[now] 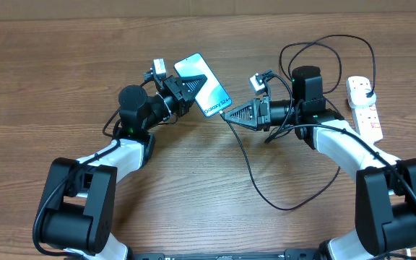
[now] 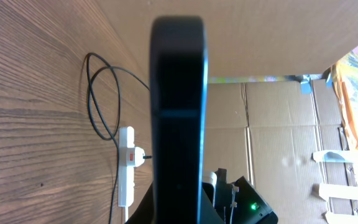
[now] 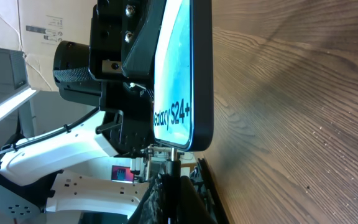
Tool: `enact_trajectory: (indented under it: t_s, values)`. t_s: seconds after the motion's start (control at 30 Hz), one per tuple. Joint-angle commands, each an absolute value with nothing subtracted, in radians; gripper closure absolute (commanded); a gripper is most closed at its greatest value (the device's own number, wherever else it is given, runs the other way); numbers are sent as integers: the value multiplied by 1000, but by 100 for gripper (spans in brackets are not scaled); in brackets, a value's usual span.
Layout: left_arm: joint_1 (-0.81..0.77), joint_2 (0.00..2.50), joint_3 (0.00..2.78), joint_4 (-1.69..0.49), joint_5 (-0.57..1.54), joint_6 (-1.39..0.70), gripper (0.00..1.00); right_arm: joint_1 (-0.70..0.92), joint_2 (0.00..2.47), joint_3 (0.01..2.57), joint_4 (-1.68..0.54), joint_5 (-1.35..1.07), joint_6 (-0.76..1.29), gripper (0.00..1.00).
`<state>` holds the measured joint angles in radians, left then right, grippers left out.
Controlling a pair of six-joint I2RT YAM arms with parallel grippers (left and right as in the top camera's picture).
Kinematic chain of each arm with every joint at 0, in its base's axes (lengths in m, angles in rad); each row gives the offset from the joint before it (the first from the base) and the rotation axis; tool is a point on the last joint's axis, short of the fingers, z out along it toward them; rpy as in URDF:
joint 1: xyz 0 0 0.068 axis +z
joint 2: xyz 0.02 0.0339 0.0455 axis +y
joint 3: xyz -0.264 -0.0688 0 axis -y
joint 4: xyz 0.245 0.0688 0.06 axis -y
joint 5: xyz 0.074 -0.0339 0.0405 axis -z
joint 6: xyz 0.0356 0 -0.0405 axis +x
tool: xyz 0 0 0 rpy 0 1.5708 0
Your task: Plug charger to phone and switch on socket
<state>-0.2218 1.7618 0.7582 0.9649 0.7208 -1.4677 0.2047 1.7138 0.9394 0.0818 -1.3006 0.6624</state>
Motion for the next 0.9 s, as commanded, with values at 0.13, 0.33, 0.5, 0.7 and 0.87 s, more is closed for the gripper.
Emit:
enact_trajectory:
  t_s: [0.13, 0.33, 0.5, 0.7, 0.87]
  values:
    - [-229, 1747, 762, 977, 758, -1474, 96, 208, 1695, 953, 93, -1273, 674, 96]
    - [-223, 1747, 762, 977, 756, -1474, 96, 208, 1695, 953, 93, -1276, 674, 96]
    - [-222, 1747, 762, 977, 755, -1474, 95, 208, 1695, 953, 93, -1276, 674, 96]
    - [-221, 1747, 762, 977, 755, -1473, 96, 208, 1695, 953, 93, -1276, 674, 96]
    - [-205, 1747, 762, 973, 760, -1470, 96, 208, 1695, 953, 93, -1276, 674, 96]
